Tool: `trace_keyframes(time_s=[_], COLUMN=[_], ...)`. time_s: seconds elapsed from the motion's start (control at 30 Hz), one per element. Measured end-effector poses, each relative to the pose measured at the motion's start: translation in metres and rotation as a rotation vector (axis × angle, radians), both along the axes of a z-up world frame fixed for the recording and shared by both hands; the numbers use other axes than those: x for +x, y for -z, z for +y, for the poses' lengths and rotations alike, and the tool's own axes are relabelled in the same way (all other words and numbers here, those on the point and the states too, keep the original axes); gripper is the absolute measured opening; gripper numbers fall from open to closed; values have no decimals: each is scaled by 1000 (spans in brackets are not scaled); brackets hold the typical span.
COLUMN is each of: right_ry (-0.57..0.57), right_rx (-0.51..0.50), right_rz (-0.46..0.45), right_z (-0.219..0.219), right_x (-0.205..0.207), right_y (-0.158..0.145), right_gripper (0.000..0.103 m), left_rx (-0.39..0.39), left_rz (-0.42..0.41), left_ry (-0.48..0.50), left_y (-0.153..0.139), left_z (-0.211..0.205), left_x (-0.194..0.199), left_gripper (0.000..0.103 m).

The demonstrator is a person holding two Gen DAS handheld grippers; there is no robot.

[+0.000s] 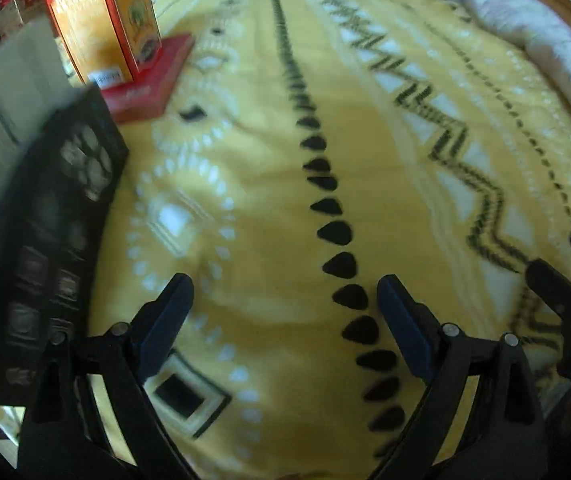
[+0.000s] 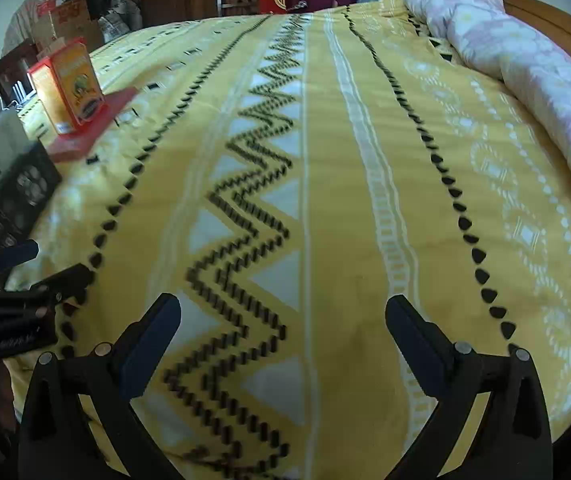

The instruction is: Organize snacks

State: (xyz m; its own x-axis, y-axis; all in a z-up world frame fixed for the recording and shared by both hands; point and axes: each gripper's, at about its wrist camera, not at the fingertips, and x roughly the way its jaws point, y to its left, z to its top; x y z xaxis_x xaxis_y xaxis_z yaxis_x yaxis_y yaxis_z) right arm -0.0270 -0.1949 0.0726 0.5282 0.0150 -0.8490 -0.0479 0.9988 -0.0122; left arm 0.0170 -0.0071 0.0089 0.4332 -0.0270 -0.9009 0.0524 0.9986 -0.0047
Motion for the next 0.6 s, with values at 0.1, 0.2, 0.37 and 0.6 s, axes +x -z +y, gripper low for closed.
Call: trace_keyframes(time_s=[0.1,0.2,0.37,0.6], right_ry=[24,39,23,21], right_rx=[3,30,18,27], right_rz=[29,-36,-101,-104], right_z=[-9,-15,-14,-15], right_x=[2,-1,-2,-1], right_y=[26,40,46,46], right_gripper=[103,103,103,103], left_rx=[33,43,59,77], left_rz=[-98,-151,-145,-55], left_ry=[-30,-70,-118,-310], left_y=[10,15,13,9], left_z=[-3,-4,-8,-14], left_x=[0,-2,-4,11], left_gripper=[103,103,103,103])
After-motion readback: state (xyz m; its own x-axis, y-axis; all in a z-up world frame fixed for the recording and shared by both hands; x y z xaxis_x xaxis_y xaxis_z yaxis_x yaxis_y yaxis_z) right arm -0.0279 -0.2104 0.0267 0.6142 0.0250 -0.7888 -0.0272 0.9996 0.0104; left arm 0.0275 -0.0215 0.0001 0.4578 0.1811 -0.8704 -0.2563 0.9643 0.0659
